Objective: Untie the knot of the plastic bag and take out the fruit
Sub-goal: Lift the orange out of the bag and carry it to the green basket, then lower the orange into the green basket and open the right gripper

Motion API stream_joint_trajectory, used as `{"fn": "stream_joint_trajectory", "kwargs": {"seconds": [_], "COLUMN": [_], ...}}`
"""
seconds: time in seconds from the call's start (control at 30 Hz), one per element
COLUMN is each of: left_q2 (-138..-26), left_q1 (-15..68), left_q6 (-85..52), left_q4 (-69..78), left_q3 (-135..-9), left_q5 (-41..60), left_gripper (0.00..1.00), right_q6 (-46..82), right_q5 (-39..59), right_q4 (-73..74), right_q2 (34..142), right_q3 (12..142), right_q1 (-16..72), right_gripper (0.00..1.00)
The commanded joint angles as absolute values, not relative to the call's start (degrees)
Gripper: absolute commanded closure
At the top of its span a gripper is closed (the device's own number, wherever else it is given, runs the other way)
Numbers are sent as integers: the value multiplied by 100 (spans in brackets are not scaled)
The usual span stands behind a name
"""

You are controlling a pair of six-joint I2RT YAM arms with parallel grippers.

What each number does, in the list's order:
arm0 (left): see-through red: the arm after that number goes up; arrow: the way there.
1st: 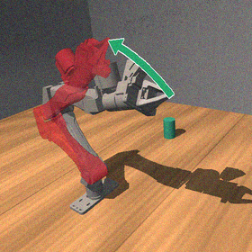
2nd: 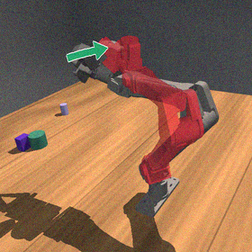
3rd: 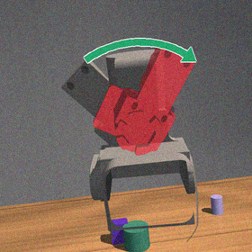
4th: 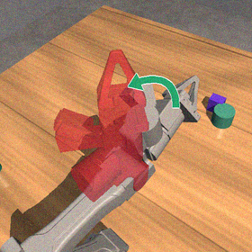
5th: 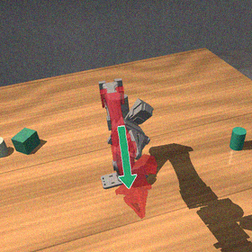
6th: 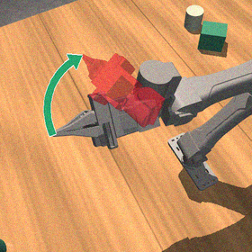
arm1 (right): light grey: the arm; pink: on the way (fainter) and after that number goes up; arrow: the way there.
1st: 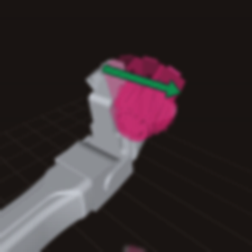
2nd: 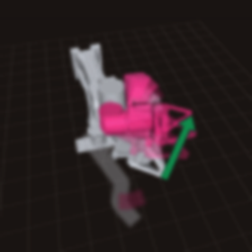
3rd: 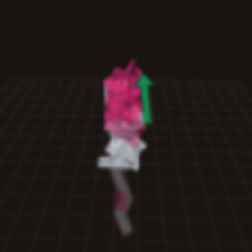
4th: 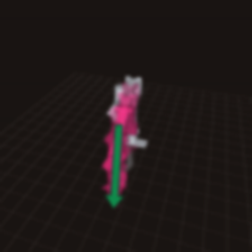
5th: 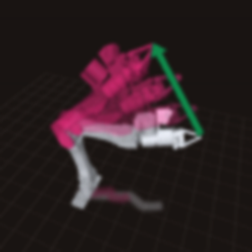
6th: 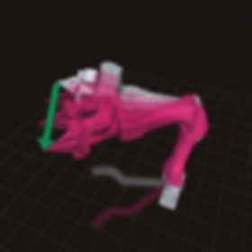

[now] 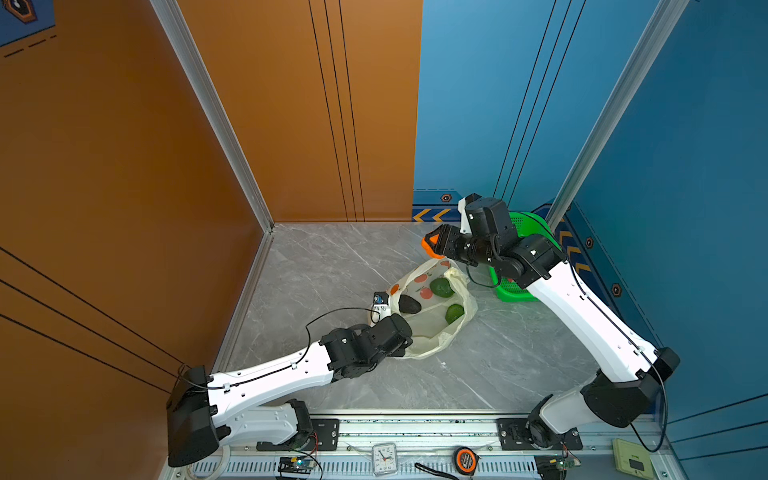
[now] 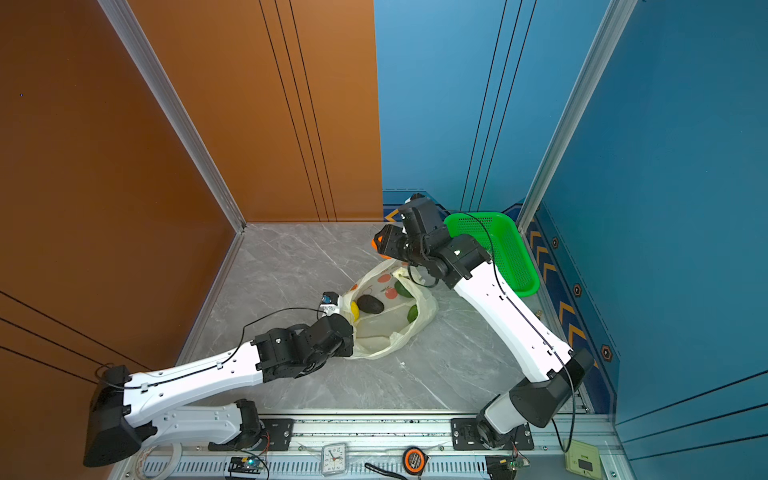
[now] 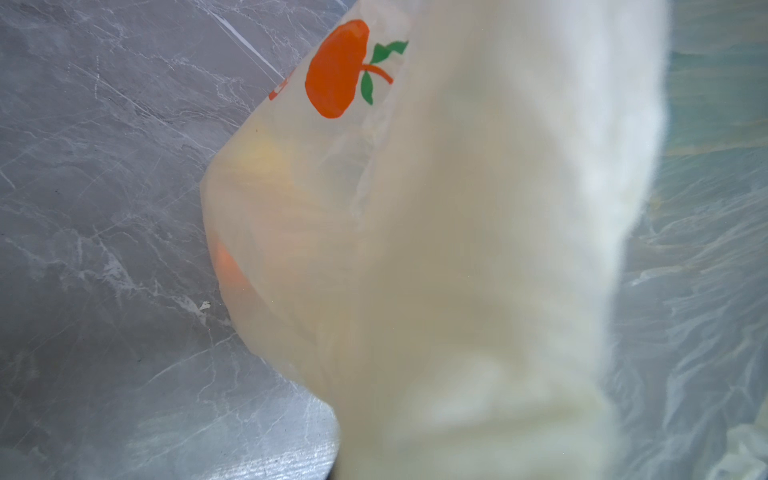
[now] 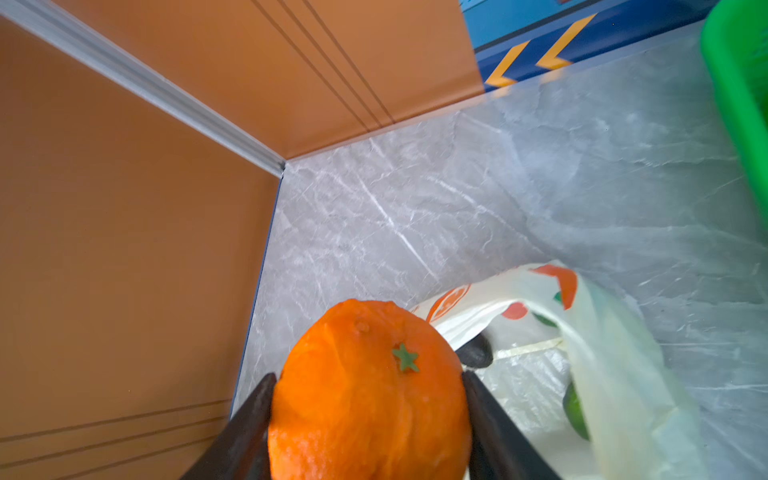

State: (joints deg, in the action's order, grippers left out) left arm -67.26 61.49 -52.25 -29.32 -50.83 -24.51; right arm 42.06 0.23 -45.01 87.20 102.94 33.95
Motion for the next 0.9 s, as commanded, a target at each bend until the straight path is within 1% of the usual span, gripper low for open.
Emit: {"fn": "stream_joint_trajectory", "kwargs": {"seconds": [0.0, 0.1, 0.37, 0.5, 0.63, 0.87], "left_q2": [-6688, -6688, -6714, -6750, -6773, -6827], "left_q1": [6146, 6162, 6174, 6187, 6197, 6216], "left_q6": [-5128, -5140, -5174, -5190, -5221, -5235], "left_q4": [-3014, -3040, -3049, -3050, -3059, -3059], "left_q3": [-5256, -5283, -5310, -5311, -5296, -5330], "left_q5": [-2647, -2663, -2677, -2666, -2646, -2662], "left_gripper": [100, 100, 100, 100, 100, 100], "right_q6": [3889, 3808, 3376, 3115, 2898, 2738], "right_q5": [93, 257, 507, 335, 110, -360], "right_q4": [-4647, -4648, -4542, -4326, -4263, -4236], "right_q2": [8764, 8693, 8740, 8985, 9355, 10040], "right_q3": [10455, 10328, 9326, 8791, 8625, 8572], "right_q1": [2825, 2187, 380, -318, -694, -878], "right_gripper": [49, 49, 48, 48, 48, 49]}}
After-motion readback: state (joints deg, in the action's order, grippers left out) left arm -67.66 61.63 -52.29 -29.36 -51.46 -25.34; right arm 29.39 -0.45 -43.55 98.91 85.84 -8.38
